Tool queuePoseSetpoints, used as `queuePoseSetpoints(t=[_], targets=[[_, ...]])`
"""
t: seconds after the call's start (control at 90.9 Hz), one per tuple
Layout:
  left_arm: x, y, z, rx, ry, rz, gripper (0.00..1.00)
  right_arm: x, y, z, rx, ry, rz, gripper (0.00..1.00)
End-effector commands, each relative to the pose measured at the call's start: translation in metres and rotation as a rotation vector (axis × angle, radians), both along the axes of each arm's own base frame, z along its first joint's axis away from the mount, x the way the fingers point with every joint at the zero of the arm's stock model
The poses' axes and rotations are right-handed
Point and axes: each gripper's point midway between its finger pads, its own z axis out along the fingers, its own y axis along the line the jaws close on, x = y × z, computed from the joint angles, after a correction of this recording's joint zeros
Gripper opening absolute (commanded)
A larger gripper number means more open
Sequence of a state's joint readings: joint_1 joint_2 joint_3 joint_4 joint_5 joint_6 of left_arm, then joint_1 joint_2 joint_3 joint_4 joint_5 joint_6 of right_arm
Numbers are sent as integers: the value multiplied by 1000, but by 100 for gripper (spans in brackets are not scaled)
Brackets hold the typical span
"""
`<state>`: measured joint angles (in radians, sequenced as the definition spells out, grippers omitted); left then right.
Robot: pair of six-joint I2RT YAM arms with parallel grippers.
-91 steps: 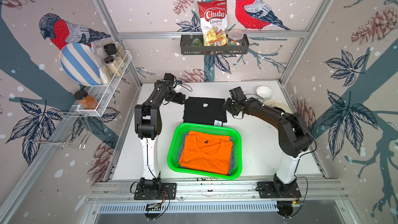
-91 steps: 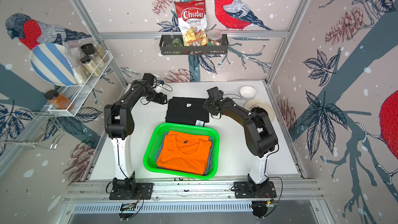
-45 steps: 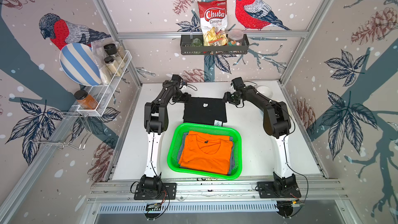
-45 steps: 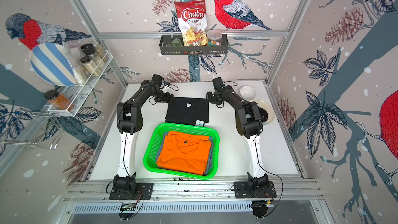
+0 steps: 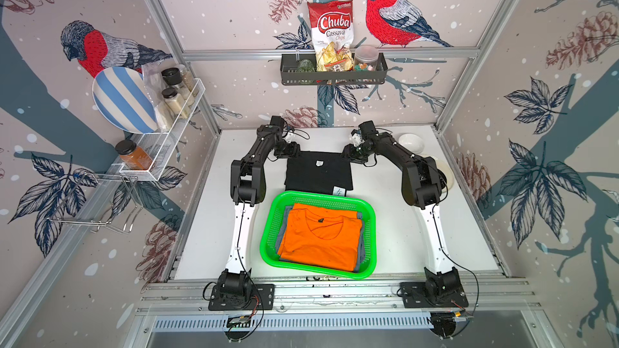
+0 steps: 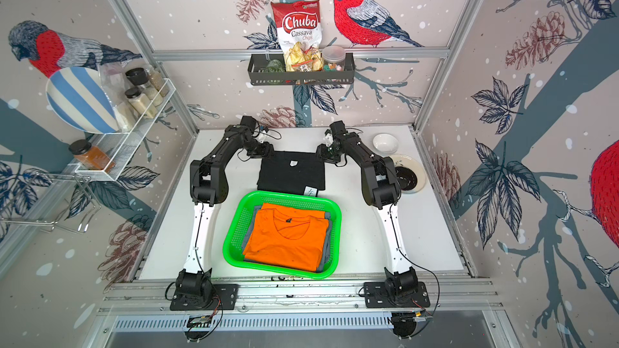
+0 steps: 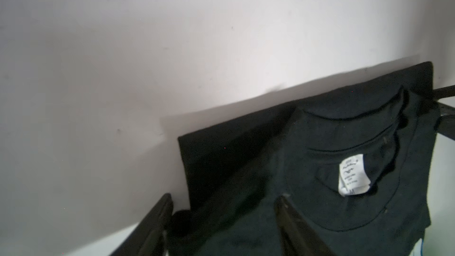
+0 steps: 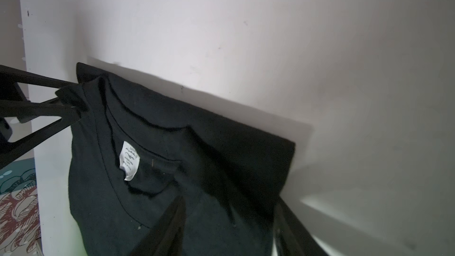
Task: Put the folded t-shirts into the basket
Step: Pick up the T-shirt from the center of the board.
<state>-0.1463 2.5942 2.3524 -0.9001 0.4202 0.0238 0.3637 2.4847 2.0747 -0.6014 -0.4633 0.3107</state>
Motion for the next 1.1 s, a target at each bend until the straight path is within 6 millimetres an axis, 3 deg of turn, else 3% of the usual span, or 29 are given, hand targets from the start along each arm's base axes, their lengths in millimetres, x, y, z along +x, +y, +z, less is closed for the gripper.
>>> queuePoseSetpoints(t=[0.0,0.099,0.275,0.418,0.649,0.77,0.946,1.089], targets=[[-23,-5,-15,-11,119,7,55,-14,-10,-26,-34,93,-12,40],[-24,-8,-15,-19,121,-1,43,-8,-8,-21,3,73,-18,18],[-24,-14,-14,-48,126,-15,17,0,0,-2,58,19,1,0],[-23,-18,-12,-74,125,-27,0,6,1,22,84,-45,5,0],[-23,-27,8,-124,92,-72,0,7,3,78,154,-180,19,0],[-25,-28,33,-148,65,-86,0,4,6,109,176,-236,23,0],[-32,-31,96,-223,-17,-88,0,-13,11,163,199,-317,39,0],[-51,-31,155,-252,-95,-98,0,-41,12,214,218,-332,31,0]])
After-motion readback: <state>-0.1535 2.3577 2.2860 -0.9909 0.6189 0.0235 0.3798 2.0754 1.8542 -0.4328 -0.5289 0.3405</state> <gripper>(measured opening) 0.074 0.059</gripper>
